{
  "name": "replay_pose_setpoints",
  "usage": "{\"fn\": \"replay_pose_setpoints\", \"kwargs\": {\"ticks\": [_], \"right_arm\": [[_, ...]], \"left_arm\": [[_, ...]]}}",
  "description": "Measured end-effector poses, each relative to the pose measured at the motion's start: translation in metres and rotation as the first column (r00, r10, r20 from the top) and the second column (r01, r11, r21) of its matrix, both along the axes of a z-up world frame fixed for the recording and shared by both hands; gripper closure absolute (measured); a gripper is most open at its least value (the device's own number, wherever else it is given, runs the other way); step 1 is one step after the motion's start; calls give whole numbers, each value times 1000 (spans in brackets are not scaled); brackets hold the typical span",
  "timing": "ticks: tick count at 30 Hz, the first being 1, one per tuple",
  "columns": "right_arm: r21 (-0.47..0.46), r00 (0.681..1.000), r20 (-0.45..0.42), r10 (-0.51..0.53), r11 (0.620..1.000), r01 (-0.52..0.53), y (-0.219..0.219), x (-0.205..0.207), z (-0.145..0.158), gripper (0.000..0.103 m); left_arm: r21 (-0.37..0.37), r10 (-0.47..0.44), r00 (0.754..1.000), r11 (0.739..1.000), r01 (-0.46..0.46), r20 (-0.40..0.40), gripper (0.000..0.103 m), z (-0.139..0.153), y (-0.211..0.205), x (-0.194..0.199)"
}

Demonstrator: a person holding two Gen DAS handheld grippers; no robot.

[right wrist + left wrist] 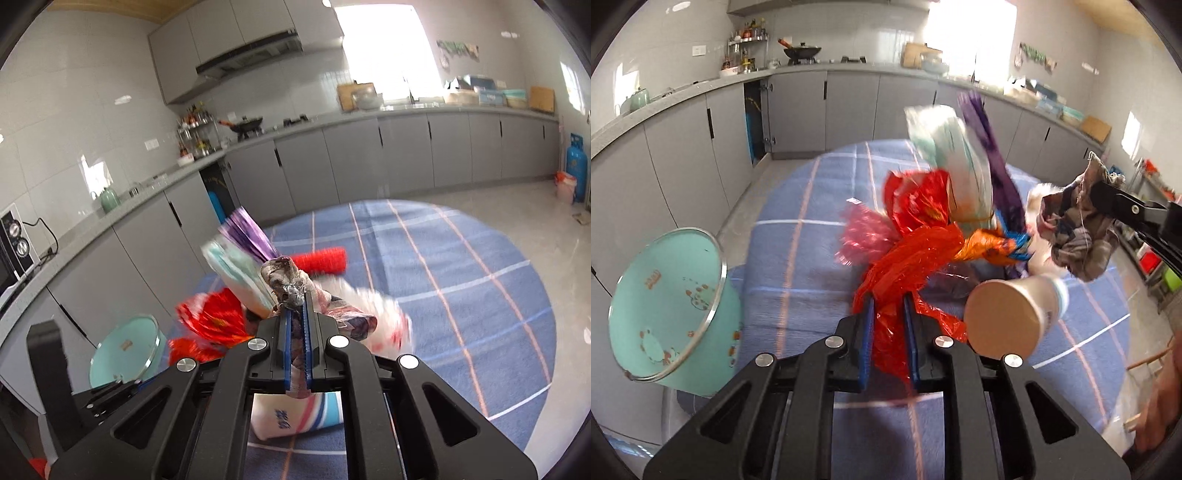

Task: Collect trash
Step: 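Carry the red bag and grey cloth with both tools over the teal bin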

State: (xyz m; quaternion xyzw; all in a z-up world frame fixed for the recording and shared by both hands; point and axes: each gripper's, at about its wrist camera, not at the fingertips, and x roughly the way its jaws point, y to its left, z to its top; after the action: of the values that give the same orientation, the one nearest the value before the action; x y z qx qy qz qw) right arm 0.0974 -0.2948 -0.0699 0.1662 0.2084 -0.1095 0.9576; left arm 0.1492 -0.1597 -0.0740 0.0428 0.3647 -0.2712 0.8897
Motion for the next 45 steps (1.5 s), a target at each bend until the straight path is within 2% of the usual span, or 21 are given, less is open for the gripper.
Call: {"fn": "replay_pose_setpoints", "kwargs": {"ticks": [7,13,16,22,29,33,38,45], "right_arm": [[-42,997,74,9,999,-6,19,-6,30,97],[-57,994,68,89,995,-85,51,7,35,97],[-49,989,69,129,991,-126,67,17,37,97],[-44,977,69,201,979,-198,102,40,39,97],[-37,951,51,306,952,-304,151,78,36,97],[-32,932,22,363,932,-362,182,103,26,97],[-20,914,-33,405,914,-406,212,133,7,97],[-5,895,-119,430,901,-433,236,167,-23,97]], "left_arm": [[-63,53,993,997,-47,102,87,38,47,-17],[-93,178,973,982,-166,145,87,57,94,-14],[-96,240,959,969,-228,153,87,62,119,-6],[-62,346,912,938,-341,221,87,68,163,2],[-64,450,867,892,-447,216,87,65,213,19],[-52,498,848,866,-498,181,87,53,236,33],[-28,513,845,857,-515,149,87,39,247,49],[25,508,856,858,-512,91,87,11,256,73]]}}
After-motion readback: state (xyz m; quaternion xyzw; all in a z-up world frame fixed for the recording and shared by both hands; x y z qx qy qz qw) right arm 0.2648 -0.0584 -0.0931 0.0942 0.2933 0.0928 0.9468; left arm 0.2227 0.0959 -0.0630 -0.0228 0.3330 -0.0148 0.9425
